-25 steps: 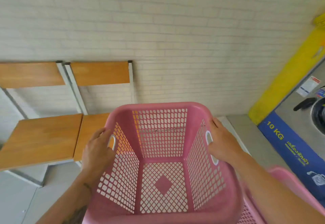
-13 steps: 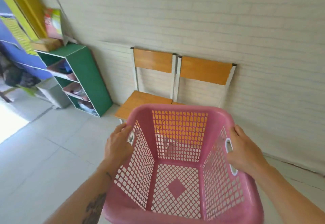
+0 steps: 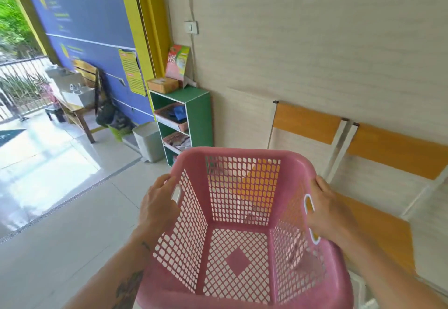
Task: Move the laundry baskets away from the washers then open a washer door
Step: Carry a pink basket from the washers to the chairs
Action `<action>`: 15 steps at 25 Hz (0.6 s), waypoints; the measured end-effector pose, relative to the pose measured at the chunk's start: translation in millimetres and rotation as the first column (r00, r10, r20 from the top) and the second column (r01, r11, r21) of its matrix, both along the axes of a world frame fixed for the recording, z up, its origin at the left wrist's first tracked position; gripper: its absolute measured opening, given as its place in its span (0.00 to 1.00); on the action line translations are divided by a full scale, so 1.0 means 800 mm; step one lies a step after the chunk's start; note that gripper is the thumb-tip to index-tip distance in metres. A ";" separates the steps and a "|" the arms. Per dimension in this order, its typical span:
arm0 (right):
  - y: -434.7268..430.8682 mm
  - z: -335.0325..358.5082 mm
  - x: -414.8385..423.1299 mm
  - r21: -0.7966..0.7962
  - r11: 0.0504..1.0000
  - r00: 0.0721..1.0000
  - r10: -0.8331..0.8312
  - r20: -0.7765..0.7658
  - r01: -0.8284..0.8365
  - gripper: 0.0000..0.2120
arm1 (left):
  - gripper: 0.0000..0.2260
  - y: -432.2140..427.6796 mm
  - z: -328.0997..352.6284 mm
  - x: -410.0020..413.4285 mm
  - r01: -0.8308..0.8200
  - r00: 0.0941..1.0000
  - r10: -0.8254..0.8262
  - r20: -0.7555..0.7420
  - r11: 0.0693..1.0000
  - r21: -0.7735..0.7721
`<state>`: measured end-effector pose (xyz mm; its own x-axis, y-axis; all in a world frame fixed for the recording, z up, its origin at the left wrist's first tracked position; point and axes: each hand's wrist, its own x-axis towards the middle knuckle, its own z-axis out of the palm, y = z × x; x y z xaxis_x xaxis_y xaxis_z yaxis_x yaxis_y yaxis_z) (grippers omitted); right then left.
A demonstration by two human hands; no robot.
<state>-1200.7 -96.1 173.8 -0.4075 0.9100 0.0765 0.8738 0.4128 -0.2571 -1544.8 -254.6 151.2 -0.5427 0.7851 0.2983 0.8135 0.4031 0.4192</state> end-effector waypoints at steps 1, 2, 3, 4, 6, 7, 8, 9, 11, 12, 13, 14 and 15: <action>0.002 0.000 -0.034 -0.001 1.000 1.000 -0.001 -0.010 0.001 0.42 | 0.28 0.001 0.001 -0.035 0.004 1.000 -0.005 -0.018 1.000 -0.008; 0.007 0.000 -0.063 0.006 1.000 1.000 0.002 -0.019 -0.002 0.42 | 0.28 0.004 0.003 -0.066 0.001 1.000 -0.001 -0.028 1.000 -0.014; 0.013 0.000 -0.090 0.013 1.000 1.000 0.007 -0.023 -0.007 0.42 | 0.29 0.010 0.005 -0.094 -0.009 1.000 0.008 -0.030 1.000 -0.018; 0.023 -0.001 -0.115 0.013 1.000 0.999 0.017 -0.027 -0.017 0.42 | 0.30 0.018 0.007 -0.119 -0.017 1.000 0.017 -0.025 1.000 -0.020; 0.051 -0.007 -0.156 0.002 0.999 0.998 0.038 -0.041 -0.038 0.41 | 0.31 0.042 0.008 -0.162 -0.026 1.000 0.026 -0.018 0.999 -0.018; 0.067 -0.013 -0.174 -0.007 0.999 0.998 0.041 -0.052 -0.041 0.40 | 0.31 0.057 0.006 -0.181 -0.029 0.999 0.029 -0.020 1.000 -0.011; 0.086 -0.021 -0.189 -0.013 0.999 0.997 0.039 -0.070 -0.040 0.40 | 0.31 0.075 0.005 -0.197 -0.027 0.999 0.027 -0.021 1.000 0.000; 0.106 -0.031 -0.204 -0.014 0.999 0.995 0.038 -0.093 -0.040 0.39 | 0.31 0.095 0.002 -0.212 -0.022 1.000 0.022 -0.022 1.000 0.005; 0.150 -0.049 -0.234 -0.008 0.999 0.992 0.045 -0.117 -0.047 0.38 | 0.31 0.140 -0.004 -0.244 -0.015 1.000 0.015 -0.027 1.000 -0.006; 0.171 -0.056 -0.249 -0.009 0.999 0.991 0.042 -0.123 -0.043 0.38 | 0.31 0.164 -0.006 -0.259 -0.015 0.999 0.015 -0.029 1.000 -0.009; 0.193 -0.062 -0.266 -0.016 0.999 0.991 0.029 -0.131 -0.032 0.38 | 0.31 0.189 -0.006 -0.274 -0.015 0.999 0.015 -0.031 1.000 -0.012; 0.213 -0.069 -0.283 -0.039 0.999 0.991 0.008 -0.134 -0.014 0.38 | 0.30 0.212 -0.008 -0.290 -0.014 0.999 0.013 -0.031 1.000 -0.024; 0.233 -0.075 -0.298 -0.054 0.999 0.991 -0.004 -0.133 -0.004 0.38 | 0.30 0.234 -0.011 -0.304 -0.012 1.000 0.011 -0.025 0.999 -0.036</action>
<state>-1439.0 89.9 113.6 -0.3969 0.9143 0.0804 0.8303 0.3950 -0.3932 -1788.0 -67.3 142.3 -0.5444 0.7895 0.2832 0.8188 0.4270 0.3836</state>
